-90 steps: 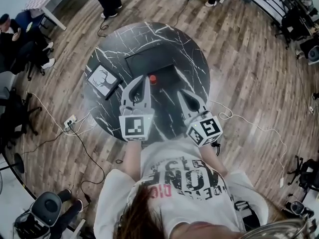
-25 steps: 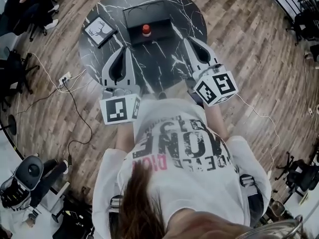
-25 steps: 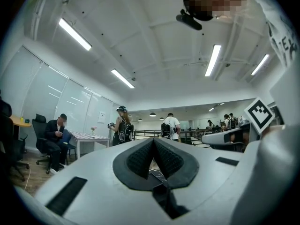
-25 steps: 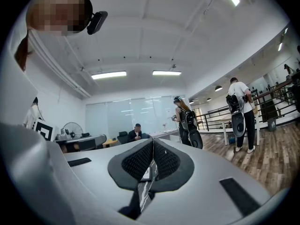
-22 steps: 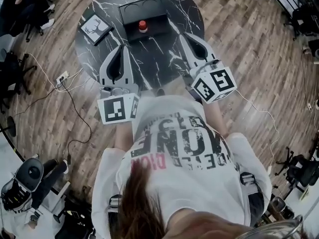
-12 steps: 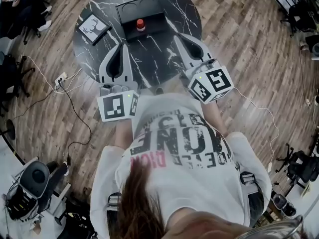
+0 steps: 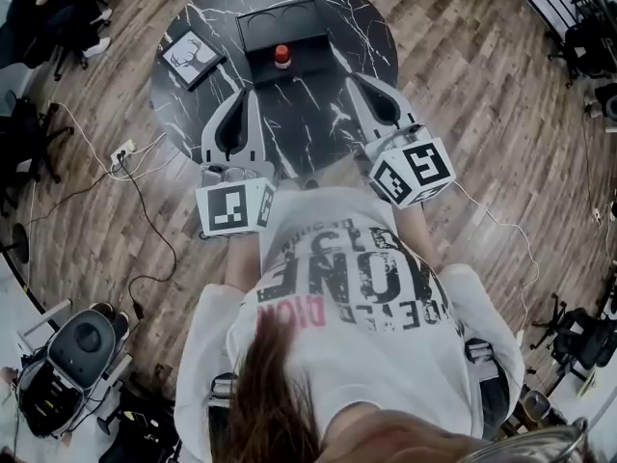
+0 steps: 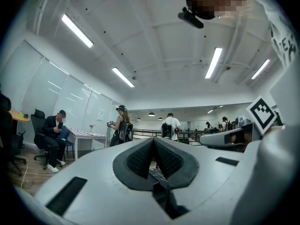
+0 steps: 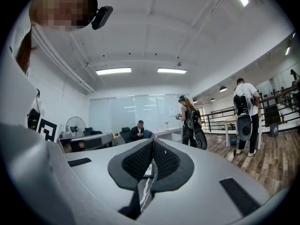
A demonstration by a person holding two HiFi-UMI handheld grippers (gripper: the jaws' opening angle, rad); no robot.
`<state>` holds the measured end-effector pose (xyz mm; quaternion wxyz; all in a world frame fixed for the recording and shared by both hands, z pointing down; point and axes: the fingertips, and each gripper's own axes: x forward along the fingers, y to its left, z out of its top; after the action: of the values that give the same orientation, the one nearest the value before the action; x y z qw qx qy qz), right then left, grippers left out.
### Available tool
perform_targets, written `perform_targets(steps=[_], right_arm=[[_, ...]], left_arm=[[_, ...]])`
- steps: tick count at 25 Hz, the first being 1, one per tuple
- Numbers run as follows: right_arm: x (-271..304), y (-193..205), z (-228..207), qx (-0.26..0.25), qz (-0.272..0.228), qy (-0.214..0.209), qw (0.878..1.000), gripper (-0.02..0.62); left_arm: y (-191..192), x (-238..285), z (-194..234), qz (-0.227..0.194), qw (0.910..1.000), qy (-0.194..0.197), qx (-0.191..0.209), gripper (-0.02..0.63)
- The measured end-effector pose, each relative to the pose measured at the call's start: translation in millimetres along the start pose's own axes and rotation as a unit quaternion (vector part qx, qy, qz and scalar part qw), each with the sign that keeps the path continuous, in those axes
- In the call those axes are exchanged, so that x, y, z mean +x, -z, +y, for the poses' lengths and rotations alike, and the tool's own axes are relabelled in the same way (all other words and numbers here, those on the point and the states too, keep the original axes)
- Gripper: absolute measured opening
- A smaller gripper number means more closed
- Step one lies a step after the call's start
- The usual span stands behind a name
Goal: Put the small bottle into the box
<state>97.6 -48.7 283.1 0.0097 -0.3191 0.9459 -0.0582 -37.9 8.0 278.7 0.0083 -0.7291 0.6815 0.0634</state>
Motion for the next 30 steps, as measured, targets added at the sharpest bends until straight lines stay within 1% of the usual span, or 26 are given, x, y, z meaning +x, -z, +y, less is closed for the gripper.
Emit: perform_targets(steps=[22,26,30], right_arm=[[-2,-2,-16,0.004,-0.001,0.005,1.0,0.002],[-2,-2,-16,-0.008,0.004,0.002,1.0,0.0],[-3,-1,-19,-0.006,0.006,0.004,1.0,0.0]], left_arm=[[1,12,-11,0.007,0.9999,0.01,0.004,0.005],[3,13,-12,0.009,0.9999,0.011,0.005,0.005],[5,15,-14,0.011,0.9998,0.014,0.005,0.005]])
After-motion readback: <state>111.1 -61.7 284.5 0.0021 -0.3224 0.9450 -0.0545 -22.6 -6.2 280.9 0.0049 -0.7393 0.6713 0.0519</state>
